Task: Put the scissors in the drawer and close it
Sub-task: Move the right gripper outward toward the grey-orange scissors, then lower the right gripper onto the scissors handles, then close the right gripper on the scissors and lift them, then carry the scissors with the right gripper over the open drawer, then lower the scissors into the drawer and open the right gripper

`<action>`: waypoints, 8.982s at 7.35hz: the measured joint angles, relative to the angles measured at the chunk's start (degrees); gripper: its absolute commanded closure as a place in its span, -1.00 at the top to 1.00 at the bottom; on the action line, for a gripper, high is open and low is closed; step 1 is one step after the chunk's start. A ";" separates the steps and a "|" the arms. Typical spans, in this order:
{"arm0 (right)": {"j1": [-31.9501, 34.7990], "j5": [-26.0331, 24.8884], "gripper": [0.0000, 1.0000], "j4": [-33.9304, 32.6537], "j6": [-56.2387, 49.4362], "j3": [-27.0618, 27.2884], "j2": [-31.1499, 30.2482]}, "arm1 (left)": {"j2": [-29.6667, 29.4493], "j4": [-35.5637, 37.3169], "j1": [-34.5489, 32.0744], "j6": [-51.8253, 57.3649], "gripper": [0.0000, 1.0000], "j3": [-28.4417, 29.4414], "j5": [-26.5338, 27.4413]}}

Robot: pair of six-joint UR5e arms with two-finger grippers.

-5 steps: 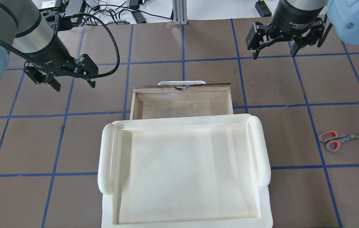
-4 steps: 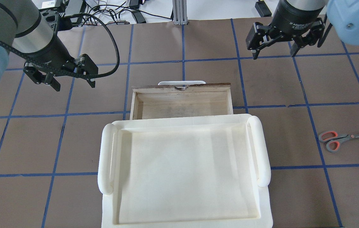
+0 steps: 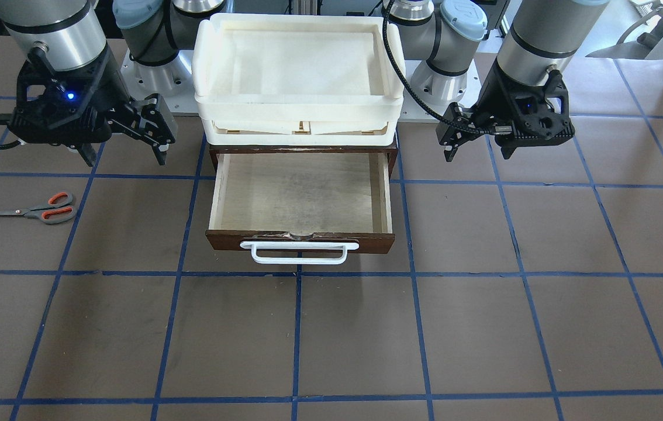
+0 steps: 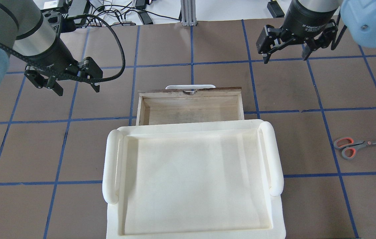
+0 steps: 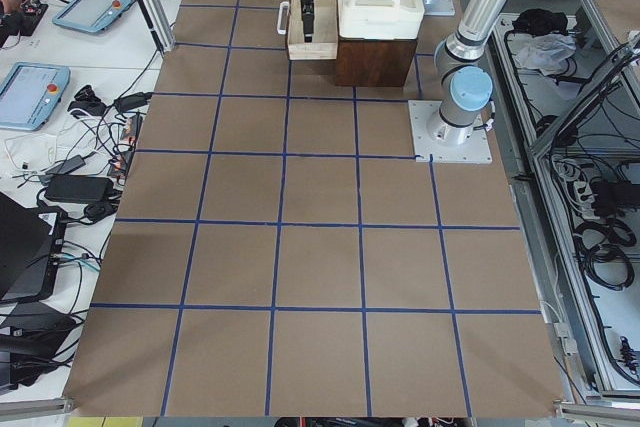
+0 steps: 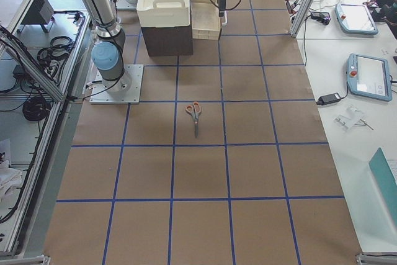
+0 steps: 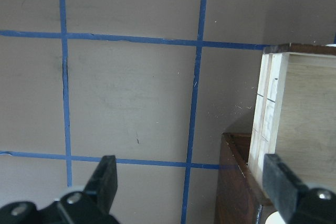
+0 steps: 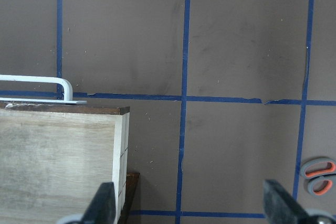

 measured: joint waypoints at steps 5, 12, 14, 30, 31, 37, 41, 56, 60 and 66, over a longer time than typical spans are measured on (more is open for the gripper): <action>-5.92 0.02 1.00 -0.11 -27.44 6.40 -1.08 | -0.01 0.00 0.00 0.00 1.00 0.00 0.07; -35.51 -0.82 1.00 -12.18 -101.69 25.82 -2.11 | -0.09 0.06 0.00 0.00 1.00 0.00 0.00; -40.92 -1.04 1.00 -27.48 -116.42 35.03 -0.18 | -0.08 0.03 0.00 0.00 1.00 0.00 0.00; -44.37 -0.49 -0.25 -47.45 -138.62 39.95 11.94 | -0.17 0.14 0.00 0.00 1.00 0.06 -0.14; -44.37 -0.56 -0.37 -47.46 -138.64 39.93 11.94 | -0.17 0.16 0.00 0.00 1.00 0.06 -0.12; -44.37 -0.56 -0.91 -47.85 -138.61 39.44 11.58 | -0.23 0.22 0.00 -0.04 1.00 0.07 -0.10; -43.93 0.34 -0.91 -41.32 -134.56 32.42 9.46 | -0.22 0.26 0.00 -0.02 1.00 0.08 -0.10; 11.46 0.57 -0.98 -7.22 -74.27 4.64 4.62 | -0.17 0.16 -0.01 0.00 1.00 0.00 -0.03; 22.06 1.36 -0.99 -9.07 -67.06 3.93 10.75 | -0.22 0.20 0.05 0.00 1.00 0.03 -0.08; 23.65 3.05 -0.91 -11.84 -64.15 3.93 14.45 | -0.32 0.52 0.09 -0.06 1.00 0.00 -0.14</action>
